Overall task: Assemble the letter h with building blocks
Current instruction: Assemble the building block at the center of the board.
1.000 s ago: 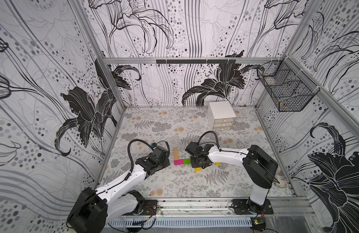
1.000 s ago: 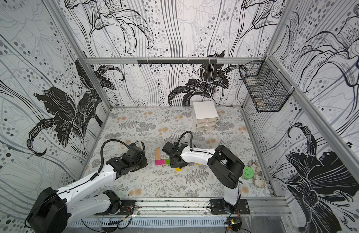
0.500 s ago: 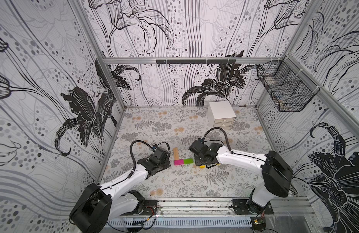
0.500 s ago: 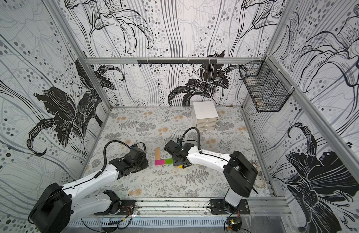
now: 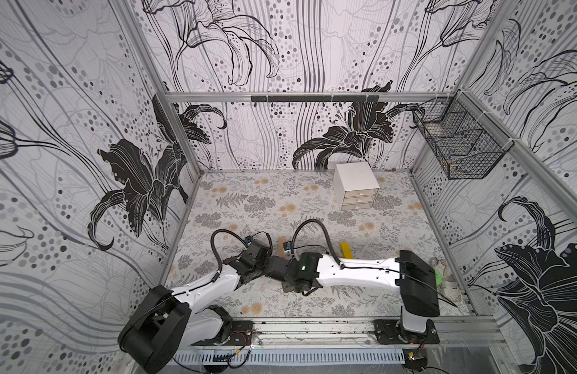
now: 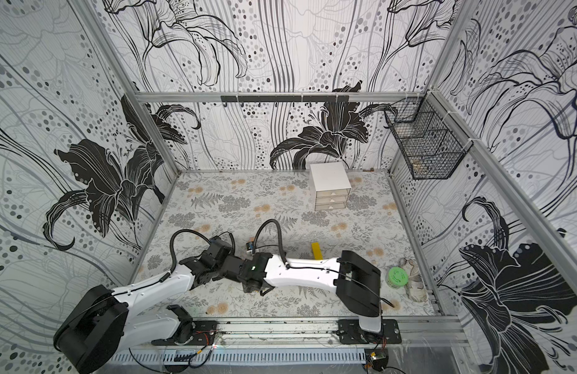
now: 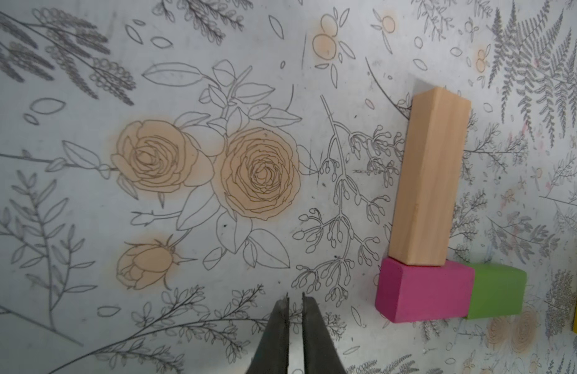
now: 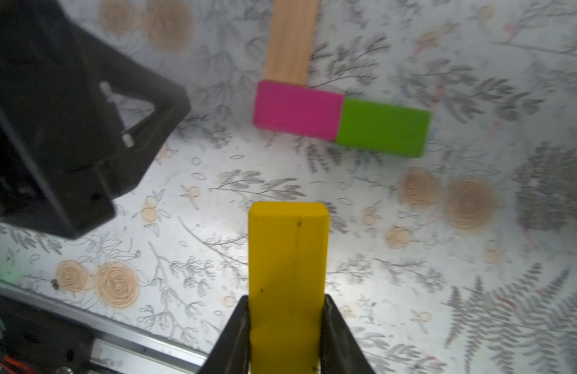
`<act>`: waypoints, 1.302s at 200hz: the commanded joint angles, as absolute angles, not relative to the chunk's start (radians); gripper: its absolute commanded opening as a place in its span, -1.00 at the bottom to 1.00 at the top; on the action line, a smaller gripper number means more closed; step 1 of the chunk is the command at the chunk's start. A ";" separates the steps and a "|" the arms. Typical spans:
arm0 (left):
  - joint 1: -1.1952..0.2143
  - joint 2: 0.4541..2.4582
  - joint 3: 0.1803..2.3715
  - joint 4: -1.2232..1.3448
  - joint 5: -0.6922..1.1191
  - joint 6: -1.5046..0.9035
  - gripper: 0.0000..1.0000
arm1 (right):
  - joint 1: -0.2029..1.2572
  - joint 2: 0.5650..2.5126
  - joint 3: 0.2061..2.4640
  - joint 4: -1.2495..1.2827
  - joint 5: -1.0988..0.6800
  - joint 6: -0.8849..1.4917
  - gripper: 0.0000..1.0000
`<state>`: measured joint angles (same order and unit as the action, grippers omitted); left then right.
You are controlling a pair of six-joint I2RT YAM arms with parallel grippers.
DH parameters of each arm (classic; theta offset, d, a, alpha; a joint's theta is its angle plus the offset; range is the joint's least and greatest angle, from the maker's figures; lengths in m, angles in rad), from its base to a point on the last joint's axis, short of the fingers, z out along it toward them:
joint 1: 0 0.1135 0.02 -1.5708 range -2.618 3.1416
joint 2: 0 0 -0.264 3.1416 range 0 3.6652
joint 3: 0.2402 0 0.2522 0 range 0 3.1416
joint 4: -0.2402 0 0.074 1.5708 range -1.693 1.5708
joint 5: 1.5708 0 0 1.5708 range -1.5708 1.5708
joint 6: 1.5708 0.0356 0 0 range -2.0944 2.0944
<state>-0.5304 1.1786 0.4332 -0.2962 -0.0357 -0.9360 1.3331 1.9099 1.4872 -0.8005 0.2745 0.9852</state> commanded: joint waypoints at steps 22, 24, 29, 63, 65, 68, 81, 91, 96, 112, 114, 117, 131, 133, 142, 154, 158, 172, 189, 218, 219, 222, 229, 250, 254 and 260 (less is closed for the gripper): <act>-0.500 1.119 0.396 -0.289 -0.062 -0.966 -0.72 | 1.345 2.035 1.584 -0.857 0.252 1.048 -0.53; -0.499 1.117 0.396 -0.289 -0.062 -0.965 -0.71 | 1.345 2.039 1.585 -0.857 0.252 1.050 -0.53; -0.496 1.114 0.394 -0.291 -0.061 -0.962 -0.71 | 1.345 2.046 1.590 -0.863 0.254 1.053 -0.53; -0.488 1.114 0.390 -0.283 -0.052 -0.954 -0.71 | 1.347 2.097 1.614 -0.877 0.258 1.053 -0.52; -0.488 1.115 0.390 -0.282 -0.051 -0.954 -0.71 | 1.345 2.100 1.616 -0.876 0.259 1.052 -0.52; -0.487 1.117 0.390 -0.281 -0.051 -0.953 -0.71 | 1.344 2.105 1.618 -0.878 0.259 1.053 -0.51; -0.486 1.124 0.391 -0.276 -0.045 -0.951 -0.71 | 1.339 2.122 1.623 -0.880 0.254 1.058 -0.51; -0.487 1.130 0.391 -0.272 -0.042 -0.949 -0.71 | 1.335 2.127 1.620 -0.879 0.252 1.068 -0.50; -0.487 1.132 0.390 -0.269 -0.040 -0.948 -0.71 | 1.332 2.128 1.620 -0.882 0.252 1.075 -0.50; -0.487 1.139 0.389 -0.259 -0.034 -0.949 -0.72 | 1.321 2.126 1.605 -0.884 0.251 1.097 -0.37; -0.487 1.141 0.389 -0.259 -0.033 -0.948 -0.72 | 1.319 2.125 1.603 -0.882 0.249 1.100 -0.34; -0.486 1.142 0.387 -0.257 -0.032 -0.949 -0.72 | 1.316 2.124 1.598 -0.879 0.245 1.102 -0.28; -0.487 1.148 0.385 -0.249 -0.027 -0.948 -0.72 | 1.305 2.117 1.583 -0.859 0.220 1.103 0.09; -0.487 1.148 0.385 -0.247 -0.026 -0.948 -0.72 | 1.304 2.117 1.582 -0.859 0.218 1.104 0.12; -0.487 1.152 0.384 -0.244 -0.025 -0.946 -0.72 | 1.302 2.110 1.579 -0.863 0.210 1.104 0.26; -0.488 1.154 0.384 -0.242 -0.022 -0.946 -0.72 | 1.302 2.091 1.562 -0.861 0.204 1.107 0.37; -0.486 1.153 0.383 -0.242 -0.020 -0.946 -0.73 | 1.301 2.084 1.553 -0.857 0.202 1.109 0.40; -0.486 1.148 0.381 -0.243 -0.020 -0.943 -0.73 | 1.303 2.054 1.521 -0.848 0.195 1.114 0.44; -0.487 1.138 0.381 -0.250 -0.023 -0.940 -0.73 | 1.303 2.034 1.500 -0.841 0.191 1.117 0.33; -0.487 1.129 0.383 -0.262 -0.029 -0.933 -0.72 | 1.307 2.031 1.487 -0.832 0.172 1.124 0.06; -0.487 1.129 0.383 -0.262 -0.030 -0.933 -0.72 | 1.307 2.031 1.486 -0.830 0.171 1.124 0.04; -0.487 1.128 0.383 -0.262 -0.029 -0.931 -0.72 | 1.307 2.031 1.485 -0.825 0.168 1.126 0.03; -0.487 1.128 0.384 -0.262 -0.030 -0.930 -0.72 | 1.307 2.033 1.481 -0.813 0.162 1.124 0.01; -0.486 1.129 0.389 -0.261 -0.026 -0.928 -0.72 | 1.307 2.043 1.494 -0.804 0.158 1.125 -0.10; -0.487 1.129 0.388 -0.261 -0.026 -0.928 -0.73 | 1.307 2.046 1.499 -0.804 0.159 1.124 -0.13; -0.486 1.130 0.387 -0.258 -0.025 -0.928 -0.73 | 1.307 2.050 1.506 -0.804 0.156 1.124 -0.15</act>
<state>-0.4919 1.1393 0.3893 -0.2825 -0.0250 -0.9443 1.3010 2.0628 1.4967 -0.8051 0.1646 1.1118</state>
